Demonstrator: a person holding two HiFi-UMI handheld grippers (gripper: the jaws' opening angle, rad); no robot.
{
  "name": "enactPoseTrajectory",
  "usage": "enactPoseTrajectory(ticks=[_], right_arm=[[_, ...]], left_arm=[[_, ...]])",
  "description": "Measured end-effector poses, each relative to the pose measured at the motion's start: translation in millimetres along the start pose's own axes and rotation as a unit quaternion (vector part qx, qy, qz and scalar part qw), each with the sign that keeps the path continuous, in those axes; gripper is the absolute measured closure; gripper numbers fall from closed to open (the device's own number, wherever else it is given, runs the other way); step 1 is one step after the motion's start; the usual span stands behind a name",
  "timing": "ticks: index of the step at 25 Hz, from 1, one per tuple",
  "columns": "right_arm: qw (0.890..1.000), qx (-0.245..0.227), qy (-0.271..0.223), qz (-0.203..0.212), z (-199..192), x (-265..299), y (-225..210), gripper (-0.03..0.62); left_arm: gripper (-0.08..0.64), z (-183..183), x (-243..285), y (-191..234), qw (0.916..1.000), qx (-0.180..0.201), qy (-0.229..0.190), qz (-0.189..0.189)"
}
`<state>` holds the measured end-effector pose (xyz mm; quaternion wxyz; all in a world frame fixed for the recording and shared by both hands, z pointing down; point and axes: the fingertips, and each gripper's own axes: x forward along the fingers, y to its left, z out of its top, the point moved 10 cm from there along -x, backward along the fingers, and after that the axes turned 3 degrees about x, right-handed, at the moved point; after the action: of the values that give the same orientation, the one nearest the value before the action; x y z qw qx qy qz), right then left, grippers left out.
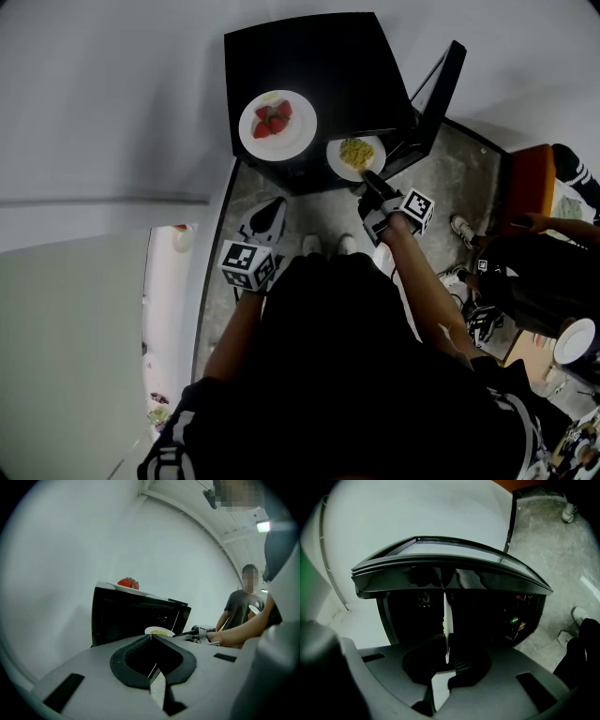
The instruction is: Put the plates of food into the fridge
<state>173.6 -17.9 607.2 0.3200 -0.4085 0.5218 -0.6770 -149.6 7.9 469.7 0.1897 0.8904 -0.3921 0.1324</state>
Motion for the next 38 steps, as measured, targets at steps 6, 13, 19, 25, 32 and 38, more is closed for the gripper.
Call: enactPoseTrajectory(ticks=[6, 13, 19, 25, 32, 38], right_arm=[[1.000, 0.014, -0.017, 0.009, 3, 13, -6, 0.554], [0.999, 0.025, -0.033, 0.010, 0, 24, -3, 0.555], [0.999, 0.028, -0.044, 0.003, -5, 36, -3, 0.557], [0.998, 0.031, -0.060, -0.001, -6, 46, 0, 0.557], [0.997, 0.026, -0.068, 0.001, -6, 57, 0, 0.558], [0.997, 0.024, -0.079, 0.004, 0, 67, 2, 0.558]], left_arm=[[0.538, 2, 3, 2, 1.0000, 0.004, 0.002, -0.001], [0.538, 4, 4, 3, 1.0000, 0.005, 0.005, 0.002], [0.538, 3, 30, -3, 0.9996, 0.009, 0.012, -0.022], [0.538, 2, 50, -7, 0.9990, 0.012, 0.021, -0.037], [0.538, -4, 66, -12, 0.9984, 0.010, 0.033, -0.044], [0.538, -8, 79, -19, 0.9976, 0.008, 0.042, -0.054]])
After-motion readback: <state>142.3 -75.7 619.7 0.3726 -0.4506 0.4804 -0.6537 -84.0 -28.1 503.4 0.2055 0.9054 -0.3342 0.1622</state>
